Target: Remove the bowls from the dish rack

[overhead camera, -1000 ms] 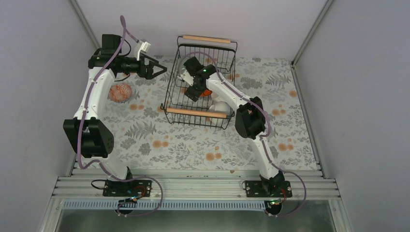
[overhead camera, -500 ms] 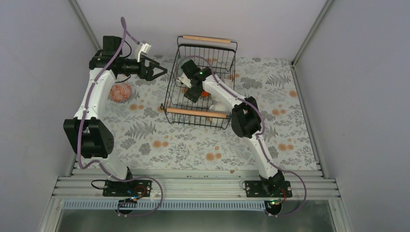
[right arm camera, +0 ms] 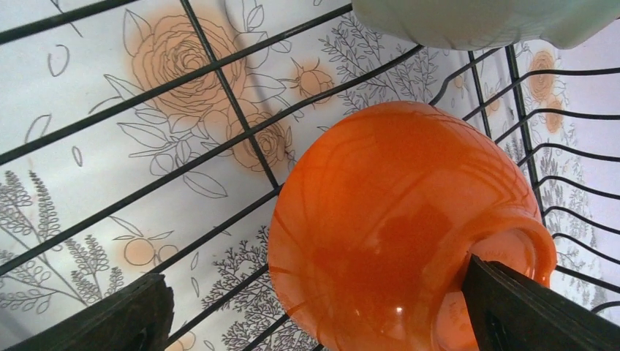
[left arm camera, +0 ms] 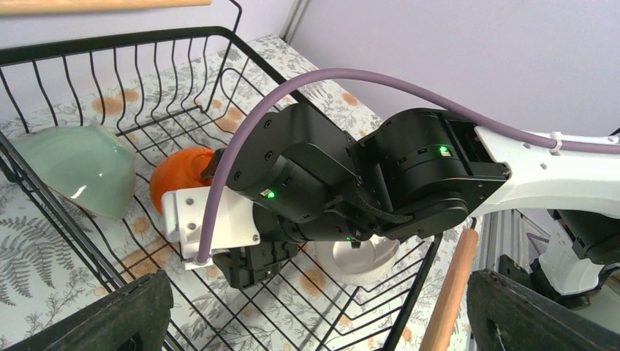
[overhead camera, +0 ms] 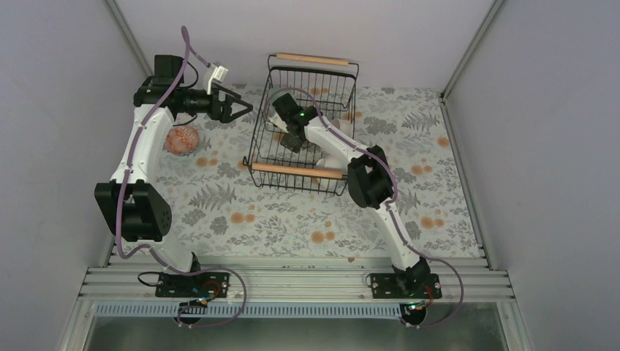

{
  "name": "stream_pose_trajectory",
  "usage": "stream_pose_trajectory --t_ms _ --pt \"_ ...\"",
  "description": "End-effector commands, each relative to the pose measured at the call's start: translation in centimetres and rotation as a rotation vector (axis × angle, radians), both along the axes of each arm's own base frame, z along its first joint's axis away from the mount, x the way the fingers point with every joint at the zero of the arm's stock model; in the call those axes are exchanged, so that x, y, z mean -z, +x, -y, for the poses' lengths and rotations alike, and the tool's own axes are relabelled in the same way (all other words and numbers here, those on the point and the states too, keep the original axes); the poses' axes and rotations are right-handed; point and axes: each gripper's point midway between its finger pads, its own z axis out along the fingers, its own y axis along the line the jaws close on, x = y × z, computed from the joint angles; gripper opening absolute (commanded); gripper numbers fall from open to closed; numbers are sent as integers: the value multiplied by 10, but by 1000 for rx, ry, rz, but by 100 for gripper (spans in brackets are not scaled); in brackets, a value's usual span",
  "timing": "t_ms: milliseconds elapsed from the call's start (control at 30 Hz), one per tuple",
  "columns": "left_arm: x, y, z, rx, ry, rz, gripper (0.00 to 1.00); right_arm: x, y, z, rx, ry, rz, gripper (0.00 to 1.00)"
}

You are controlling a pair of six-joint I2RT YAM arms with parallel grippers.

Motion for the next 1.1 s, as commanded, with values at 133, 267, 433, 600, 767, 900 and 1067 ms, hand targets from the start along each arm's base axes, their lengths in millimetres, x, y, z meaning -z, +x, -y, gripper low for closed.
stream_pose_trajectory --t_ms 133,267,433,600,767,900,1067 --pt "-14 -9 1 18 -27 36 100 15 8 12 11 -106 52 96" --pt "-15 -11 1 19 -29 38 100 13 12 14 16 -118 75 97" --pt "-16 -13 1 19 -30 43 100 16 18 20 33 -155 107 97" --pt "-18 -15 1 21 -34 48 100 16 27 27 57 -199 169 94" --pt "-19 -15 2 22 -35 49 100 11 31 26 69 -195 194 78" --pt "-18 -15 1 21 -36 47 100 3 32 26 74 -186 205 70" --pt "-19 -15 1 24 -39 49 100 -8 34 28 83 -175 224 65"
